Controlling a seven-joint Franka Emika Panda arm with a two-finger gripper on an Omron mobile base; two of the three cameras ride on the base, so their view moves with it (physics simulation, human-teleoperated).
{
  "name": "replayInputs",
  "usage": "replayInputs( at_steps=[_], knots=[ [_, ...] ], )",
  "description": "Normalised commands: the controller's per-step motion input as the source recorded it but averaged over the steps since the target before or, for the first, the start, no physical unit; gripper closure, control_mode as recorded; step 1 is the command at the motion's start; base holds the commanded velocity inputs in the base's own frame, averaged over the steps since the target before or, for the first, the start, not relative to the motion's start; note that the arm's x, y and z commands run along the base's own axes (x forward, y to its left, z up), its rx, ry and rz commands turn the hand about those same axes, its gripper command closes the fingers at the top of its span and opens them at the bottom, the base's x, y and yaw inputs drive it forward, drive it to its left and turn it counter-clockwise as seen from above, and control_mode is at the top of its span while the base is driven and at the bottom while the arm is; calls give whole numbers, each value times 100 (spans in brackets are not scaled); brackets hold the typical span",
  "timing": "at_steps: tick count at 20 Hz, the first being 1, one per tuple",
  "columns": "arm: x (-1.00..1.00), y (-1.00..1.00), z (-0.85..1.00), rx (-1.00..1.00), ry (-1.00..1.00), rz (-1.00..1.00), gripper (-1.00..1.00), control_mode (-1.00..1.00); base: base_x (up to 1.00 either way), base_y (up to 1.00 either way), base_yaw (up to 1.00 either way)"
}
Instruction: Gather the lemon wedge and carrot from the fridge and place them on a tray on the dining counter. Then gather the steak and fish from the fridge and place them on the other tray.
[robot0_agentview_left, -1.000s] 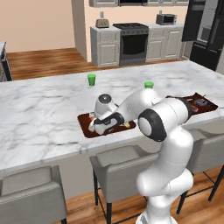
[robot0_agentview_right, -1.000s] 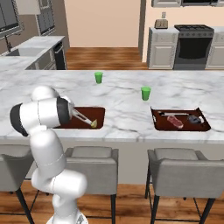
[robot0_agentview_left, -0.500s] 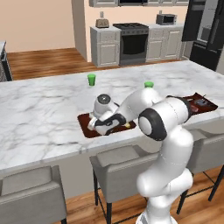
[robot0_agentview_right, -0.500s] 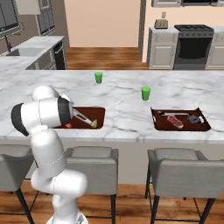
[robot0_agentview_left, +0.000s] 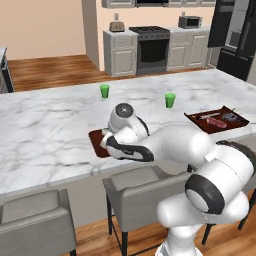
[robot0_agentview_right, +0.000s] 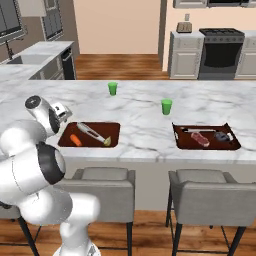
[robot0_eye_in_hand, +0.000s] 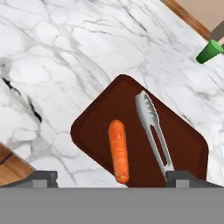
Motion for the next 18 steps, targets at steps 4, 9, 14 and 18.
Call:
replayInputs(
  at_steps=[4, 9, 14, 18],
  knots=[
    [-100, -7, 91, 4, -4, 0, -100, -100, 0, 0, 0],
    [-100, -19, 60, 3, -19, 0, -100, -100, 0, 0, 0],
    [-100, -21, 26, 0, -17, 0, -100, -100, 0, 0, 0],
    [-100, -21, 36, 0, -1, -1, -100, -100, 0, 0, 0]
  ],
)
